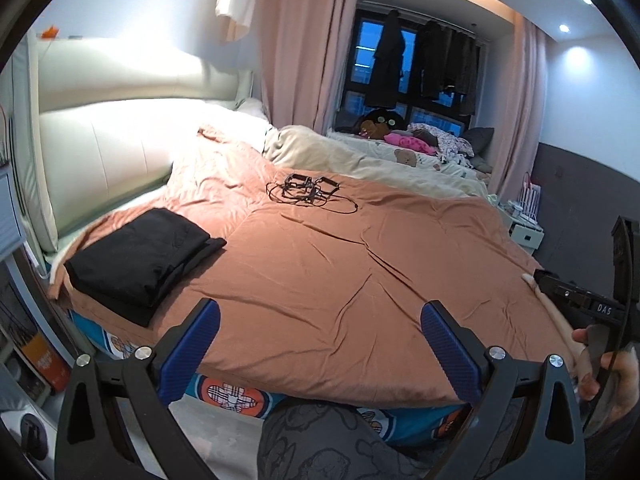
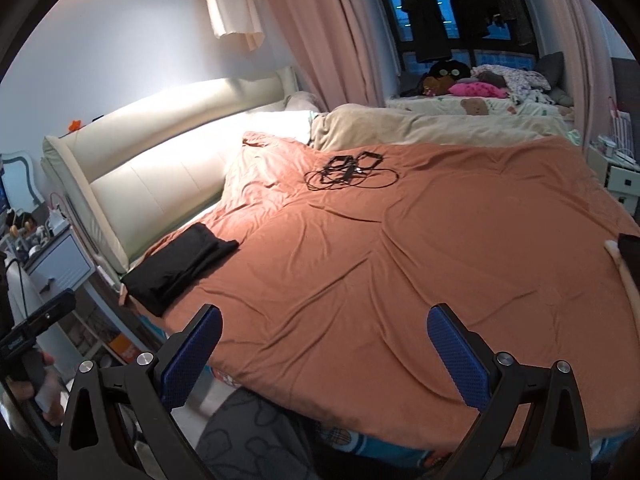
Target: Fold large clothes
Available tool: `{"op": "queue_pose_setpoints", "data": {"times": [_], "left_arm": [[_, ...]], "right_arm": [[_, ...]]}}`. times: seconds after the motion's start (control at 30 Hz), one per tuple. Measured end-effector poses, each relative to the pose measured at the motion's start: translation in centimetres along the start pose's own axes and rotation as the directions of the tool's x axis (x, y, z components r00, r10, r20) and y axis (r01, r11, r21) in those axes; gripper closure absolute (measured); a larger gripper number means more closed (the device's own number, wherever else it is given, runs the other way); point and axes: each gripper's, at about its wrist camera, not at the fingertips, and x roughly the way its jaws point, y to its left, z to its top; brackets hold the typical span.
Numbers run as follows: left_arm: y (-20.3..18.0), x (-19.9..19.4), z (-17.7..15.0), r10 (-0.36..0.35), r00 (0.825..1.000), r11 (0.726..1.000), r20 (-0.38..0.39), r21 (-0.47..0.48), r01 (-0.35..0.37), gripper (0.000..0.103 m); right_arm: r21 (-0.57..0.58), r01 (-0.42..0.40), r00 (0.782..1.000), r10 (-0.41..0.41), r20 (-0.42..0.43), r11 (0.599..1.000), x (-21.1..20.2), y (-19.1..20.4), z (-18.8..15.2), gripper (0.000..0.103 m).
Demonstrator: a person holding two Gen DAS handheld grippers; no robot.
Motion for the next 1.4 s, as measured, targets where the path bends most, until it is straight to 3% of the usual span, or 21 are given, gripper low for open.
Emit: {"op": "queue_pose_setpoints", "data": {"times": [0.37, 0.73, 1.4], "left_arm": [[-1.5, -3.5, -3.7, 0.024, 0.998, 0.998, 0.064, 0.058, -0.028, 0.001], [-3.1, -4.8, -5.3, 0.016, 0.995, 0.997, 0.095, 0.073, -0.023, 0.001], [-2.7, -5.9, -5.2, 0.026, 0.992, 0.998, 0.123, 0.054, -0.033, 0.001]], "right_arm": [[-0.035, 0.057, 0.996, -0.055, 0.065, 0.998, -5.3, 0.0, -4.8, 0.000], [-0.072, 0.065, 0.997, -0.062, 0.052, 0.995, -6.3, 0.7, -7.2, 0.000], [-0.061, 0.078, 0.995, -0.074, 0.068, 0.995, -6.9, 0.1, -7.2, 0.000]]}}
